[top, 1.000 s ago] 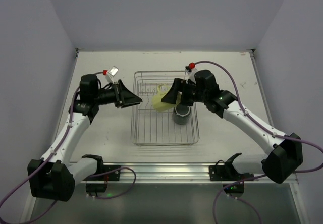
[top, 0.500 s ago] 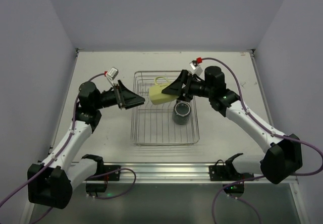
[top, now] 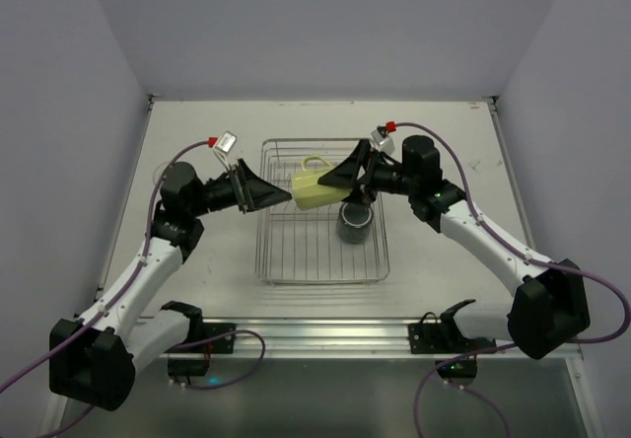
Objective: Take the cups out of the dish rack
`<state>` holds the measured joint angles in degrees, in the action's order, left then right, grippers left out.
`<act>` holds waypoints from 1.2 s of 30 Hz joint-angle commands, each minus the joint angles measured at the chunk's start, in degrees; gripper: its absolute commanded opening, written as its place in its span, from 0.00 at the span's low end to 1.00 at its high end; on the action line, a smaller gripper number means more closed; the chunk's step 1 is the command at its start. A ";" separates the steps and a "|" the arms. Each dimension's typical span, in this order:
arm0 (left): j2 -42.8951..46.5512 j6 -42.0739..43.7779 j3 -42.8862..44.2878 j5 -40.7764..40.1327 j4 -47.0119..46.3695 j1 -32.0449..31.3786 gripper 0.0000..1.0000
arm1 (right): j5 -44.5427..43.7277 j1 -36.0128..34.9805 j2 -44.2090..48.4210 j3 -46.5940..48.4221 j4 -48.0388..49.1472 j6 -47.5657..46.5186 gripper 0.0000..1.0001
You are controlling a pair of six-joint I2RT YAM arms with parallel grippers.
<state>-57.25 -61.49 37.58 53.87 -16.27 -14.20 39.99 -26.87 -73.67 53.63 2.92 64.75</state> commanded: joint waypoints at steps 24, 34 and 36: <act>-2.07 -0.55 -1.81 -1.75 -7.72 -2.41 0.66 | 6.95 0.51 0.54 -6.34 21.68 8.19 0.00; -3.21 -4.51 -2.34 -3.59 -15.81 -5.31 0.63 | 7.65 0.16 -2.79 -6.17 29.77 15.22 0.00; -3.39 -4.51 -2.25 -3.94 -16.51 -5.93 0.60 | 7.47 -0.11 -3.41 -5.82 30.56 15.93 0.00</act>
<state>-60.36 -65.14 34.92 51.13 -27.22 -18.85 44.95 -26.63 -77.14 46.33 24.10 76.66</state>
